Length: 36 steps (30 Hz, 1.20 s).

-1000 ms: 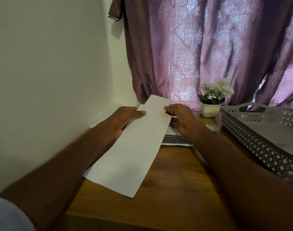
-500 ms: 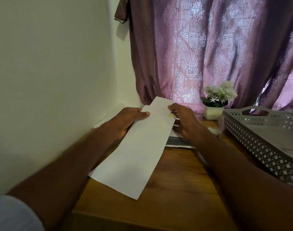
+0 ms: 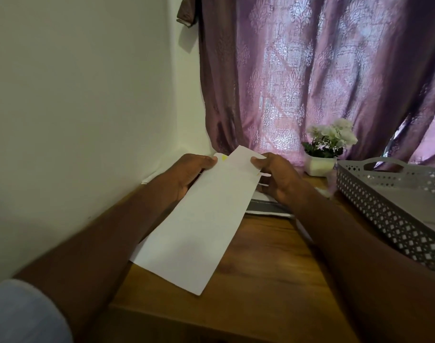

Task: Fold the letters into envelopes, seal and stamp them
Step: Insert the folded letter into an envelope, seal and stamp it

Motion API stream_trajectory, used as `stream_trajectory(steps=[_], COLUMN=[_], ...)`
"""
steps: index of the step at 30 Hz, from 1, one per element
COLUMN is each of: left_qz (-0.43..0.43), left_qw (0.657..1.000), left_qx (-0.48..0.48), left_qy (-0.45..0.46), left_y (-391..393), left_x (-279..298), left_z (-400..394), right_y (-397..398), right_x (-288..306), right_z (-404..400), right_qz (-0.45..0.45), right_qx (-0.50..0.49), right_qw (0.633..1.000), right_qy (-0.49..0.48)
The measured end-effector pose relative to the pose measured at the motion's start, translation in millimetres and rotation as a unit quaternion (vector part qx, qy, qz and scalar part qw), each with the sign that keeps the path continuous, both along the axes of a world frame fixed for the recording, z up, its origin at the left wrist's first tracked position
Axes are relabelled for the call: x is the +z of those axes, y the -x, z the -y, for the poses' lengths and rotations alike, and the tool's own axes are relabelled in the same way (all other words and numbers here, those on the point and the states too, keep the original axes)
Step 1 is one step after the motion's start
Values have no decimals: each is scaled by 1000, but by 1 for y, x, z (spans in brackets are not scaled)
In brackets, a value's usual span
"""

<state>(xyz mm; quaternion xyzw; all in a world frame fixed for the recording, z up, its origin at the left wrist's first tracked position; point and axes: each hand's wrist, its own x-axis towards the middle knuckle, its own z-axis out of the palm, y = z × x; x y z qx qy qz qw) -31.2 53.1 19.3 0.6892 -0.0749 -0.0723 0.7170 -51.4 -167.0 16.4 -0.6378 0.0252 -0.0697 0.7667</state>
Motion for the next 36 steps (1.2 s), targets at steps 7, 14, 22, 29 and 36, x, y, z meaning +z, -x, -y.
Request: stream_trajectory(steps=[7,14,22,29,36], left_qz=[6,-4,-14,10,11], left_qw=[1000,1000,996,996,996], left_qx=[10,-1,-77,-73,-70], left_qy=[-23,-30,-46,-56,-56], left_y=[2,5,9,9,11], left_x=[0,4,5,3,7], left_z=[3,2,1,6,5], right_y=[8,9,5,4,2], right_x=[0,0,0,-1,1], right_z=[-4,-10,-12,-11,-10], right_qz=[-14,-26,-23,-39,-26], right_qx=[43,46,60,39,52], right_qw=[999,999,997,995,995], right_qy=[17,-10,-48,-81,-79])
